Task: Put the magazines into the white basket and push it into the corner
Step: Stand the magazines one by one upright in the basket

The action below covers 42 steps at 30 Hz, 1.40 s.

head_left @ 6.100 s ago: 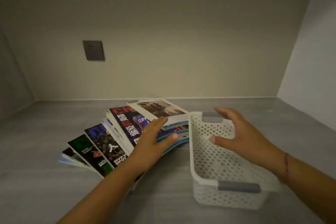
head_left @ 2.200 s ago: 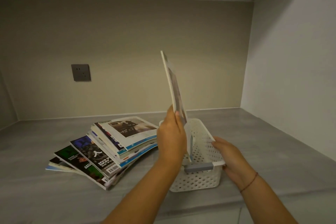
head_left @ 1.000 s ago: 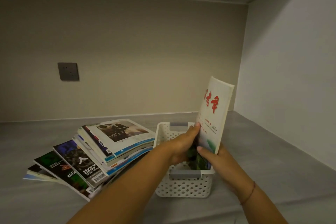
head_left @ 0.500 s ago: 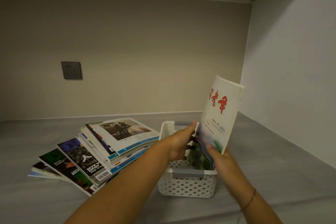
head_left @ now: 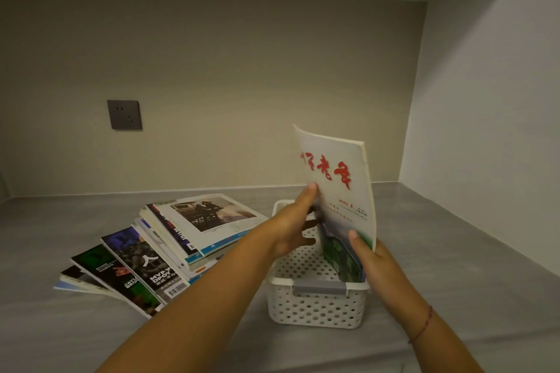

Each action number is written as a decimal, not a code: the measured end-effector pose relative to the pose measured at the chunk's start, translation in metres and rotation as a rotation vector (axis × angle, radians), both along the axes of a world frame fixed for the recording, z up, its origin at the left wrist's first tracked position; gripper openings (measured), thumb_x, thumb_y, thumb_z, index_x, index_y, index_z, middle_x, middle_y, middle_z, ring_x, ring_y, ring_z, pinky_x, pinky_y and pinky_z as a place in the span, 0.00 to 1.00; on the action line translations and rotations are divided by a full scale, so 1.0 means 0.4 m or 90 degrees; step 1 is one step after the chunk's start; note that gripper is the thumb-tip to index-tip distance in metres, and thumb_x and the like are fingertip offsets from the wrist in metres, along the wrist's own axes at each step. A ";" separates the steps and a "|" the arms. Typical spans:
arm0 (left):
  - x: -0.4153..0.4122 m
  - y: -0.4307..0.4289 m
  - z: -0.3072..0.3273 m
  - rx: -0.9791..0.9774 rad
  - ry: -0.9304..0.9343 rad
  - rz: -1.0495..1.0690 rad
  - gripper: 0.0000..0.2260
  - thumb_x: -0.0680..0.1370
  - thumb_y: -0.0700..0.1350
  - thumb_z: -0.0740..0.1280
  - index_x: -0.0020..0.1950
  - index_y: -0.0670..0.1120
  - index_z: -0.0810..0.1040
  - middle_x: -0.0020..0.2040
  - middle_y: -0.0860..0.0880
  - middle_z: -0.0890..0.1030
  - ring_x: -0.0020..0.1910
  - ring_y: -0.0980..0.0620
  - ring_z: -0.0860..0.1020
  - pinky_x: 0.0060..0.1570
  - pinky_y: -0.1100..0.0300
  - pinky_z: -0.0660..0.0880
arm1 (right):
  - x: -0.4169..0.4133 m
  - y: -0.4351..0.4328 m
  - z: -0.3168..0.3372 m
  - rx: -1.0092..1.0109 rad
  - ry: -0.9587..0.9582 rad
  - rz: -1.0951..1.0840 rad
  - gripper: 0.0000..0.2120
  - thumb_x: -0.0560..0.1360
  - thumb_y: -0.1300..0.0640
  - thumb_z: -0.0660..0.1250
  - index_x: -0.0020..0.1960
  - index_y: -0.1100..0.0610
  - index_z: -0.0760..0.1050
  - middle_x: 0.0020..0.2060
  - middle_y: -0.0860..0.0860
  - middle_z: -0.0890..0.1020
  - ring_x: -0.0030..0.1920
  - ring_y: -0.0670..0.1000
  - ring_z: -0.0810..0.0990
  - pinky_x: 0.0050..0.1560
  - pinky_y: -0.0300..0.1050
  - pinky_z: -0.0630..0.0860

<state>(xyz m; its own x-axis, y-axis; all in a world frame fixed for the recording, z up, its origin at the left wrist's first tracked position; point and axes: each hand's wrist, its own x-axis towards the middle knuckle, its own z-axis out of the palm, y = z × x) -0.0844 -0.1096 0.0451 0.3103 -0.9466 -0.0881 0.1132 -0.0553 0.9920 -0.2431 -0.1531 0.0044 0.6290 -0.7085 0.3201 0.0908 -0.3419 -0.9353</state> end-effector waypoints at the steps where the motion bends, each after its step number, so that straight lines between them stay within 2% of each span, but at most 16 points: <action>1: -0.011 -0.002 0.007 -0.008 -0.024 -0.024 0.30 0.77 0.66 0.54 0.75 0.53 0.60 0.75 0.50 0.65 0.72 0.48 0.65 0.69 0.42 0.62 | 0.002 -0.001 -0.001 -0.005 0.002 0.004 0.23 0.73 0.44 0.57 0.68 0.47 0.65 0.57 0.44 0.75 0.59 0.47 0.72 0.54 0.38 0.72; 4: -0.045 -0.017 0.014 -0.006 -0.079 -0.089 0.29 0.76 0.67 0.54 0.75 0.58 0.59 0.74 0.50 0.65 0.72 0.49 0.64 0.70 0.41 0.63 | 0.005 -0.008 -0.003 -0.012 -0.006 -0.004 0.25 0.75 0.48 0.58 0.71 0.49 0.61 0.62 0.48 0.73 0.61 0.48 0.71 0.57 0.41 0.70; 7: -0.068 -0.026 0.006 0.032 -0.090 -0.129 0.29 0.77 0.66 0.54 0.74 0.55 0.61 0.73 0.49 0.67 0.71 0.48 0.66 0.70 0.41 0.64 | 0.007 -0.015 -0.010 -0.004 -0.006 -0.036 0.23 0.77 0.54 0.60 0.71 0.51 0.61 0.59 0.51 0.74 0.51 0.45 0.74 0.44 0.33 0.73; 8: -0.073 -0.028 0.001 0.052 -0.091 -0.140 0.29 0.77 0.65 0.54 0.74 0.53 0.61 0.72 0.48 0.67 0.70 0.48 0.67 0.69 0.42 0.65 | 0.007 -0.018 -0.013 0.001 -0.009 -0.046 0.23 0.77 0.55 0.60 0.71 0.52 0.61 0.59 0.52 0.74 0.52 0.47 0.74 0.44 0.34 0.73; 11: -0.088 -0.030 -0.016 0.126 -0.106 -0.180 0.30 0.78 0.63 0.55 0.76 0.50 0.58 0.74 0.46 0.66 0.72 0.46 0.65 0.69 0.44 0.66 | 0.007 -0.025 -0.020 0.039 -0.037 -0.067 0.24 0.77 0.59 0.61 0.71 0.53 0.60 0.62 0.53 0.72 0.61 0.54 0.72 0.56 0.48 0.74; 13: -0.095 -0.031 -0.018 0.153 -0.110 -0.197 0.29 0.79 0.63 0.55 0.77 0.51 0.57 0.74 0.46 0.65 0.72 0.45 0.65 0.70 0.44 0.65 | 0.013 -0.028 -0.020 0.069 -0.067 -0.067 0.25 0.76 0.65 0.61 0.71 0.55 0.60 0.61 0.54 0.72 0.61 0.55 0.72 0.59 0.52 0.72; 15: -0.100 -0.030 -0.018 0.159 -0.104 -0.198 0.30 0.79 0.62 0.55 0.77 0.51 0.56 0.75 0.45 0.64 0.73 0.44 0.65 0.69 0.45 0.65 | 0.023 -0.026 -0.020 0.086 -0.086 -0.079 0.25 0.75 0.70 0.61 0.70 0.57 0.61 0.57 0.53 0.74 0.56 0.53 0.73 0.55 0.48 0.73; 19: -0.089 -0.025 -0.015 0.146 -0.063 -0.166 0.31 0.78 0.63 0.56 0.76 0.49 0.58 0.74 0.45 0.65 0.72 0.45 0.65 0.68 0.47 0.66 | 0.026 -0.023 -0.005 0.097 -0.092 -0.077 0.17 0.77 0.65 0.59 0.64 0.54 0.65 0.46 0.48 0.75 0.46 0.46 0.75 0.36 0.32 0.74; 23: -0.054 0.009 0.005 0.114 -0.147 -0.085 0.29 0.78 0.65 0.52 0.74 0.51 0.62 0.78 0.47 0.57 0.77 0.46 0.56 0.75 0.48 0.55 | 0.008 -0.041 0.015 0.048 -0.023 -0.057 0.16 0.77 0.63 0.60 0.62 0.51 0.66 0.49 0.49 0.77 0.48 0.48 0.77 0.43 0.40 0.77; 26: 0.012 0.051 0.015 0.079 -0.285 0.049 0.27 0.79 0.64 0.51 0.76 0.55 0.60 0.77 0.50 0.60 0.75 0.45 0.60 0.73 0.48 0.58 | 0.002 -0.051 0.008 0.034 0.004 -0.044 0.18 0.76 0.64 0.61 0.61 0.48 0.65 0.48 0.46 0.77 0.49 0.46 0.76 0.45 0.42 0.76; 30: 0.149 0.111 -0.011 0.013 -0.511 0.287 0.22 0.81 0.54 0.57 0.75 0.49 0.65 0.76 0.48 0.62 0.75 0.47 0.61 0.74 0.48 0.57 | 0.007 -0.062 -0.008 0.043 0.009 -0.067 0.19 0.75 0.68 0.61 0.60 0.49 0.66 0.46 0.47 0.77 0.44 0.45 0.76 0.32 0.33 0.75; 32: 0.238 0.150 -0.050 0.132 -0.614 0.474 0.26 0.80 0.55 0.58 0.75 0.46 0.62 0.77 0.44 0.60 0.76 0.44 0.58 0.74 0.46 0.55 | 0.011 -0.068 -0.013 0.032 0.011 -0.084 0.19 0.74 0.68 0.61 0.61 0.51 0.67 0.43 0.46 0.77 0.42 0.45 0.76 0.32 0.35 0.73; 34: 0.323 0.201 -0.102 0.352 -0.646 0.584 0.37 0.76 0.65 0.59 0.77 0.43 0.55 0.78 0.40 0.55 0.77 0.40 0.52 0.75 0.43 0.50 | 0.013 -0.070 -0.015 0.029 0.013 -0.092 0.17 0.75 0.67 0.61 0.59 0.51 0.66 0.42 0.46 0.77 0.41 0.45 0.76 0.32 0.37 0.73; 36: 0.383 0.240 -0.147 0.489 -0.574 0.601 0.49 0.70 0.72 0.60 0.78 0.41 0.49 0.78 0.39 0.50 0.77 0.38 0.47 0.74 0.42 0.45 | 0.014 -0.071 -0.017 0.026 0.008 -0.091 0.17 0.75 0.68 0.61 0.58 0.50 0.66 0.41 0.46 0.77 0.39 0.45 0.76 0.27 0.33 0.72; 38: 0.418 0.256 -0.174 0.526 -0.473 0.602 0.56 0.64 0.76 0.62 0.78 0.40 0.49 0.78 0.37 0.51 0.77 0.37 0.48 0.74 0.42 0.45 | 0.013 -0.072 -0.018 0.031 -0.006 -0.086 0.17 0.75 0.69 0.60 0.57 0.50 0.66 0.40 0.45 0.77 0.38 0.45 0.75 0.24 0.28 0.71; 42: 0.453 0.267 -0.181 0.570 -0.425 0.536 0.53 0.66 0.74 0.62 0.77 0.41 0.50 0.78 0.38 0.51 0.76 0.37 0.50 0.75 0.42 0.48 | 0.014 -0.080 -0.026 0.041 0.000 -0.085 0.20 0.74 0.70 0.60 0.60 0.52 0.67 0.41 0.47 0.77 0.37 0.45 0.75 0.23 0.28 0.70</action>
